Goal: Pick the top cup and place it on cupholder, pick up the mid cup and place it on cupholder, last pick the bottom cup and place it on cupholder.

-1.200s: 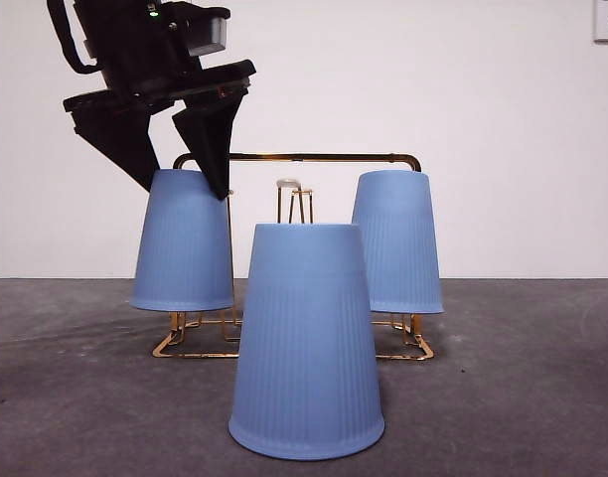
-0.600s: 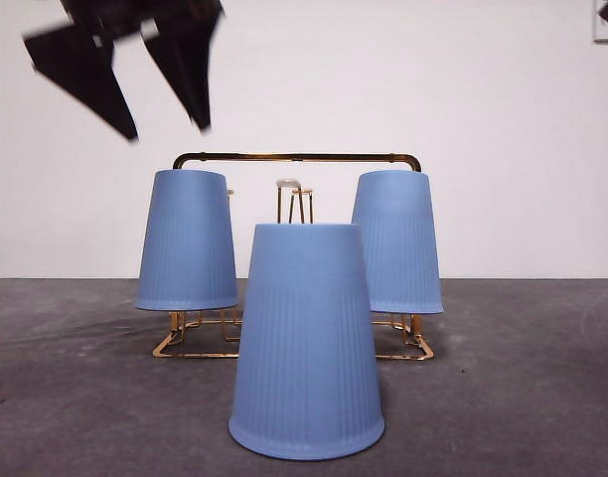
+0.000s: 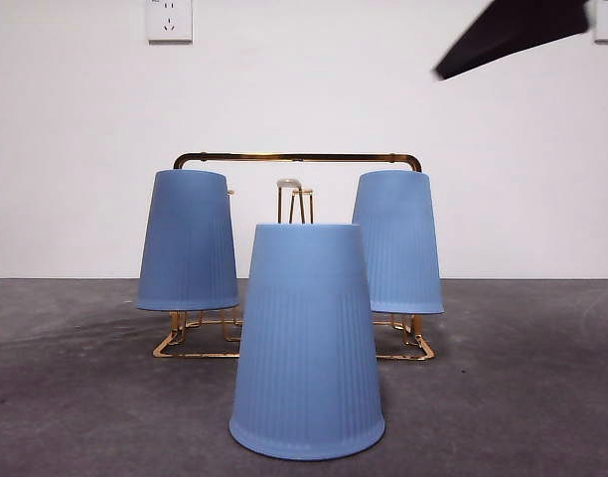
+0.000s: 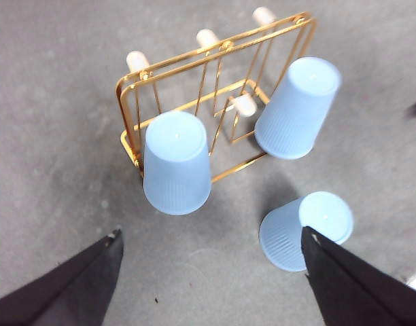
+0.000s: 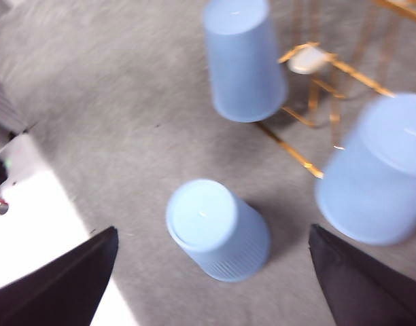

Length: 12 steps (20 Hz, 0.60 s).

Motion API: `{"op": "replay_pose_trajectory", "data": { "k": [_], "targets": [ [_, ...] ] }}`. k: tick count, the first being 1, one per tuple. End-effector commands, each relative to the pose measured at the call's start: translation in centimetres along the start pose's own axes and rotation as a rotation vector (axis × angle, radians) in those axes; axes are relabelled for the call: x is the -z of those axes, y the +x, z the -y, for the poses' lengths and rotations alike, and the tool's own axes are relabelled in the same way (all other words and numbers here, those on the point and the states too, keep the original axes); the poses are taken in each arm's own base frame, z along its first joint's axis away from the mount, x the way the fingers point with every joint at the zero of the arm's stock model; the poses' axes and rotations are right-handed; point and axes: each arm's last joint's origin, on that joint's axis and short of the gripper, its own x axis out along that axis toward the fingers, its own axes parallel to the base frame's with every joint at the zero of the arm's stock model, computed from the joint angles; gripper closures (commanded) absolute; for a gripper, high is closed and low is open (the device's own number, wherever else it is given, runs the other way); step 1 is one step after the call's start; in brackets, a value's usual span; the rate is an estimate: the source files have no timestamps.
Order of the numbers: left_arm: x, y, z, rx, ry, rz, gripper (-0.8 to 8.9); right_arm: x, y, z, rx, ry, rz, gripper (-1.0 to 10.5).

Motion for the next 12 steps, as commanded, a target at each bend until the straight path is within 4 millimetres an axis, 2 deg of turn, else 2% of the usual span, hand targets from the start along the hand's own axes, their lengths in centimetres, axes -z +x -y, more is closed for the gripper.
{"op": "replay_pose_trajectory", "data": {
  "k": [1, 5, 12],
  "targets": [
    [0.6, -1.1, 0.1, 0.015, 0.005, 0.023, 4.09, -0.8, 2.1, -0.3, -0.022, -0.004, -0.047, 4.9],
    [2.8, -1.8, 0.1, 0.088, 0.006, 0.025, 4.09, -0.8, 5.9, -0.4, -0.011, -0.019, -0.119, 4.5],
    [6.8, -2.2, 0.1, 0.193, 0.021, -0.014, 4.09, 0.1, 10.9, -0.7, 0.034, -0.036, -0.221, 4.5]
  ]
}}
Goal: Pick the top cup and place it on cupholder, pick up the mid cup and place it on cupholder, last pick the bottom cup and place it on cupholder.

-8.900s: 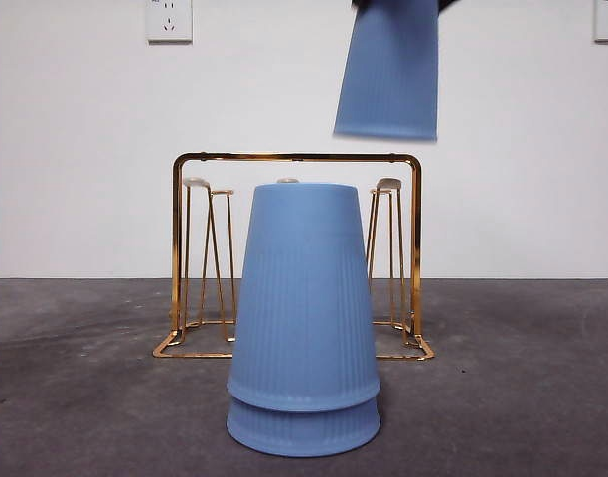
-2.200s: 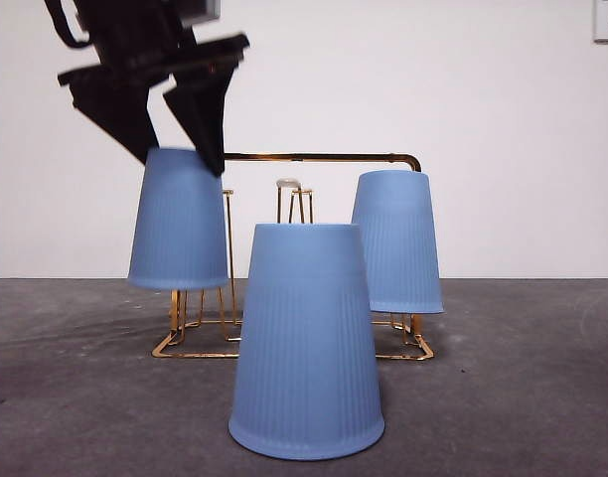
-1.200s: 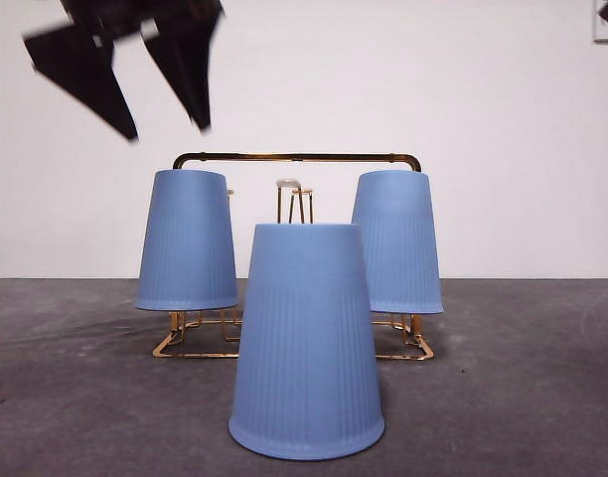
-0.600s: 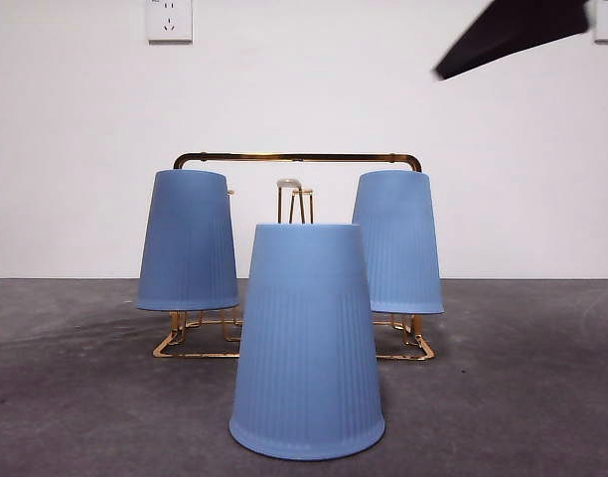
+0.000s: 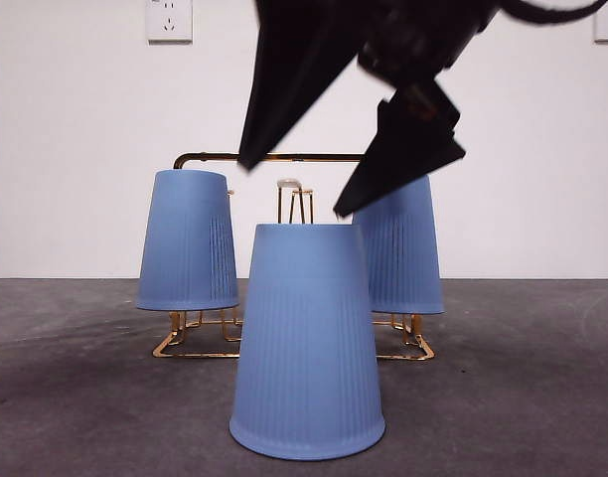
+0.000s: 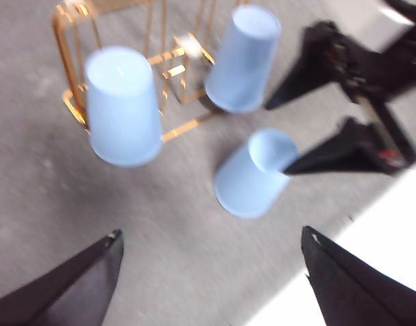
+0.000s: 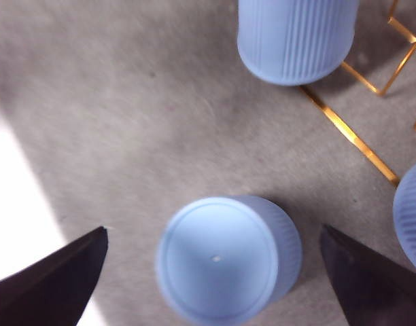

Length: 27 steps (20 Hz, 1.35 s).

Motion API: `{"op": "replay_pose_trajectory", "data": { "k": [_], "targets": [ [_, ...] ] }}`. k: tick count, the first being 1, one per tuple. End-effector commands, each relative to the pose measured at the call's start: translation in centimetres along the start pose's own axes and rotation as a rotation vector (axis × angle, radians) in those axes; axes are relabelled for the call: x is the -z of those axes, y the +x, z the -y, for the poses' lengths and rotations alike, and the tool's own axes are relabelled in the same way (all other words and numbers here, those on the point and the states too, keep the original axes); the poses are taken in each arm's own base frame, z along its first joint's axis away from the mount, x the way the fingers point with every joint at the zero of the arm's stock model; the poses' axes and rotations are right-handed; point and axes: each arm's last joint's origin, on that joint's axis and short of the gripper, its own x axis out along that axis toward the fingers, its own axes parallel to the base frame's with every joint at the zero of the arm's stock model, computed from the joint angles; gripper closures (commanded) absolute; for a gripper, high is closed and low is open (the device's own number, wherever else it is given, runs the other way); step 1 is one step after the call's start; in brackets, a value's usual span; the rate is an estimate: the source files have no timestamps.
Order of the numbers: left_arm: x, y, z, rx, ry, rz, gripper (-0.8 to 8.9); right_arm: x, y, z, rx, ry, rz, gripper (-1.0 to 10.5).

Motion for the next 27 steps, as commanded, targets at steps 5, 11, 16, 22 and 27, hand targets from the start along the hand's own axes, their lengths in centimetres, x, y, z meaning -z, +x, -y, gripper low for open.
{"op": "replay_pose_trajectory", "data": {
  "k": [5, 11, 16, 22, 27],
  "targets": [
    [1.0, -1.0, 0.2, 0.039, 0.021, 0.015, 4.09, 0.1, 3.4, 0.0, 0.032, 0.006, -0.094, 4.1],
    [1.1, -1.1, 0.3, 0.04, 0.022, 0.021, 4.09, 0.3, 3.9, -0.1, 0.039, 0.013, -0.123, 6.0],
    [1.1, -1.1, 0.3, 0.039, 0.023, 0.022, 4.09, 0.0, 3.3, -0.3, 0.037, 0.01, -0.102, 6.3],
    [1.1, -1.1, 0.3, 0.039, 0.024, 0.027, 4.09, -4.6, -1.9, -1.9, 0.072, -0.026, 0.01, 6.3],
    [1.0, -1.1, 0.3, 0.038, 0.024, 0.028, 4.09, -8.6, -7.2, -2.6, 0.16, -0.069, 0.154, 6.3]
  ]
}}
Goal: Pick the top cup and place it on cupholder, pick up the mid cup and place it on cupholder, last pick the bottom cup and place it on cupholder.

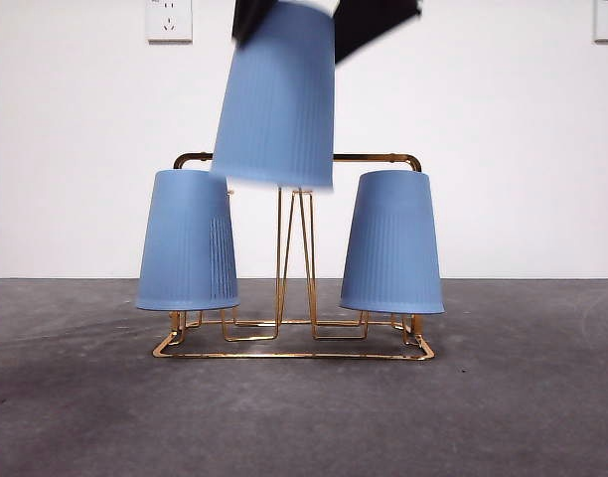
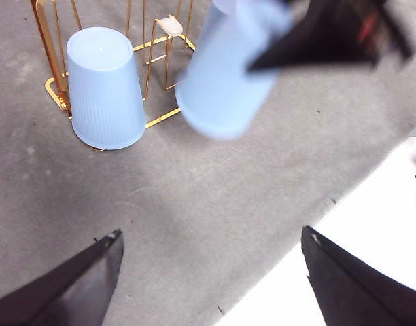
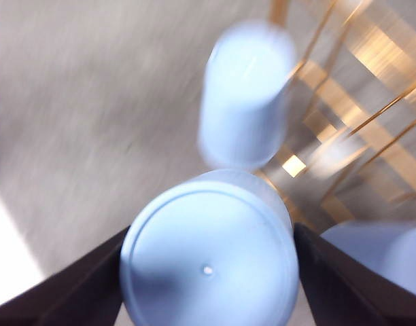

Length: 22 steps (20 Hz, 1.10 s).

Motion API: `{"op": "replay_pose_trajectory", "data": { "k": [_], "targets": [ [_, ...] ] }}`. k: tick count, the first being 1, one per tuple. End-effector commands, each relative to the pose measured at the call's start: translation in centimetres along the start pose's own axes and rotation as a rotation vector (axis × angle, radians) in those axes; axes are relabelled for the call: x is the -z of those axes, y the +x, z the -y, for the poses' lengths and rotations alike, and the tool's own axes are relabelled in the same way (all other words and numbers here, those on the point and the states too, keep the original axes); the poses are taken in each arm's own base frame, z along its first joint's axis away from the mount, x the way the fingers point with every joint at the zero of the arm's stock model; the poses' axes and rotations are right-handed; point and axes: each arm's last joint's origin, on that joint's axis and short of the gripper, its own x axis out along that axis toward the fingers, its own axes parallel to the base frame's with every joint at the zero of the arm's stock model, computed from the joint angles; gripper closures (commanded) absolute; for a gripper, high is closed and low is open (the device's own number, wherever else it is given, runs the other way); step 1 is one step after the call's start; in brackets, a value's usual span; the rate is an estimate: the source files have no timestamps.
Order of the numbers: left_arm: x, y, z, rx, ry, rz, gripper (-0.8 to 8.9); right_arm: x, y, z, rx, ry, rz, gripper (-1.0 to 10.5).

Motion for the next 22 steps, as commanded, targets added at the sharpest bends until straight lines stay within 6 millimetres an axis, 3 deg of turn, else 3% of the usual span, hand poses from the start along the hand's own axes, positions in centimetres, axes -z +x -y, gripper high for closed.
{"op": "replay_pose_trajectory", "data": {
  "k": [1, 4, 6, 17, 22],
  "targets": [
    [-0.3, -0.1, 0.1, 0.011, 0.02, 0.015, 4.09, -2.0, -1.7, 0.3, 0.021, -0.025, 0.089, 6.3],
    [-0.3, -0.1, 0.1, 0.011, 0.021, 0.015, 4.09, -3.2, -2.2, 1.5, 0.045, 0.0, 0.141, 6.3],
    [-0.3, -0.1, 0.1, 0.011, 0.021, 0.015, 4.09, -3.4, -1.3, 2.6, 0.067, 0.021, 0.126, 6.3],
    [-0.3, -0.1, 0.1, 0.011, 0.02, 0.015, 4.09, -2.8, 8.4, 5.1, 0.065, 0.061, -0.056, 6.3],
    [-0.3, -0.1, 0.1, 0.01, 0.02, 0.014, 4.09, -2.2, 10.6, 5.5, 0.07, 0.068, -0.107, 6.1]
  ]
}}
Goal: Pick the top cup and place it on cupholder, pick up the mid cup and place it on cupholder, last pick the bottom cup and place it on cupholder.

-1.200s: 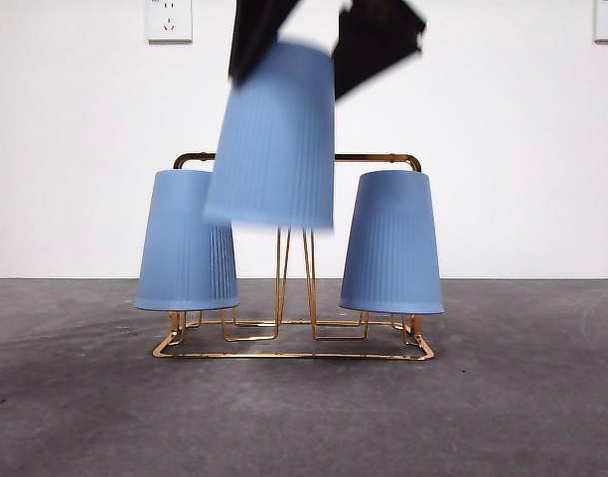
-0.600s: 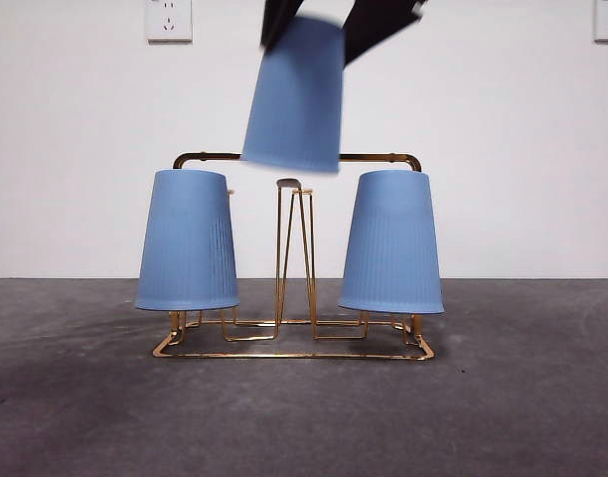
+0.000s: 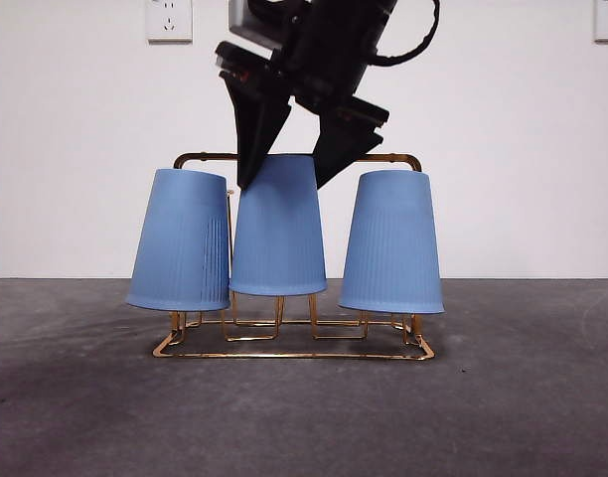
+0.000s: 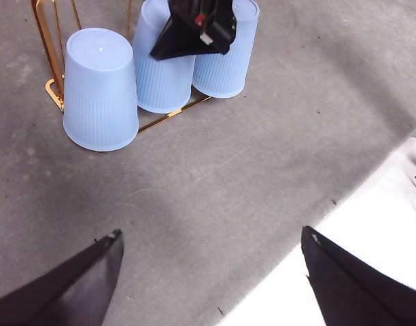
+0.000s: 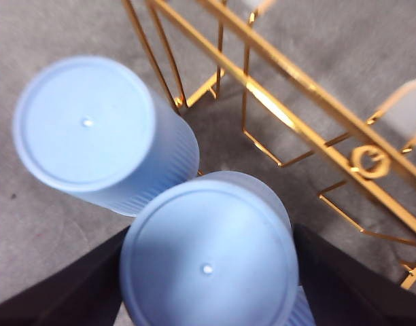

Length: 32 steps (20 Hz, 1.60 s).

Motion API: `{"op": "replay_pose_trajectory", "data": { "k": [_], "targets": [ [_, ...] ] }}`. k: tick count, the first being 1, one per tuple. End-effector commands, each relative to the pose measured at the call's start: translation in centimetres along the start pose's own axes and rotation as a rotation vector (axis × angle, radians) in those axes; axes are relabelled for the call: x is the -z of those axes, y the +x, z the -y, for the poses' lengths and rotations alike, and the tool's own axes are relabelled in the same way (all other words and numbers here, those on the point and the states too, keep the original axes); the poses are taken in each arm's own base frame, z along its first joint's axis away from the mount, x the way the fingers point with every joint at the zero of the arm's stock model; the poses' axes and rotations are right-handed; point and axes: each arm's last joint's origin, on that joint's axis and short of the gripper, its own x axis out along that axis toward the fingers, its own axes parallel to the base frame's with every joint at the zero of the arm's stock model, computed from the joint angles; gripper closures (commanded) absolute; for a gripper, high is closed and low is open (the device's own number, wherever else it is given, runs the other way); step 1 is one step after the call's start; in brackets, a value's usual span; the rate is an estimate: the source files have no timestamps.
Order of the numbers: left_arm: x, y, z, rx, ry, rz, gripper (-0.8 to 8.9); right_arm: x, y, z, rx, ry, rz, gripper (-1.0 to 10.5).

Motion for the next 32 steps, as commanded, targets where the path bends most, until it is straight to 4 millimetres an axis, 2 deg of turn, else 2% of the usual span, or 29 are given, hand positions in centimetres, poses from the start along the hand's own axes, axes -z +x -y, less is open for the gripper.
{"op": "replay_pose_trajectory", "data": {
  "k": [1, 3, 8, 10, 14, 18, 21, 25, 29, 32],
  "targets": [
    [-0.3, -0.1, 0.1, 0.01, 0.019, 0.012, 4.09, -0.4, 0.5, -0.3, 0.003, -0.017, 0.011, 5.9],
    [-0.3, -0.1, 0.1, 0.01, 0.019, 0.012, 4.09, -0.4, 0.5, -0.3, 0.003, -0.016, 0.011, 5.1],
    [-0.3, -0.1, 0.1, 0.01, 0.019, 0.012, 4.09, -0.2, 0.3, 0.0, 0.007, -0.008, -0.012, 5.1],
    [-0.3, -0.1, 0.1, 0.01, 0.019, 0.012, 4.09, -0.3, -0.3, -0.1, 0.007, -0.01, 0.002, 5.1],
    [-0.3, -0.1, 0.1, 0.01, 0.02, 0.012, 4.09, -0.4, -3.9, -0.8, -0.001, -0.024, 0.067, 5.1],
    [-0.3, -0.1, 0.1, 0.01, 0.02, 0.012, 4.09, 0.5, -9.5, -2.1, -0.021, -0.049, 0.123, 5.1],
    [-0.3, -0.1, 0.1, 0.01, 0.02, 0.012, 4.09, 2.6, -13.4, -3.5, -0.049, -0.08, 0.112, 5.1],
    [-0.2, -0.1, 0.1, 0.009, 0.02, 0.011, 4.09, 6.5, -16.7, -4.3, -0.071, -0.107, 0.201, 5.1],
    [-0.3, -0.1, 0.1, 0.01, 0.021, 0.012, 4.09, 12.0, -17.5, -4.0, -0.073, -0.06, 0.271, 5.1],
    [-0.3, -0.1, 0.1, 0.01, 0.021, 0.012, 4.09, 15.8, -17.1, -3.7, -0.104, -0.02, 0.321, 5.1]
  ]
}}
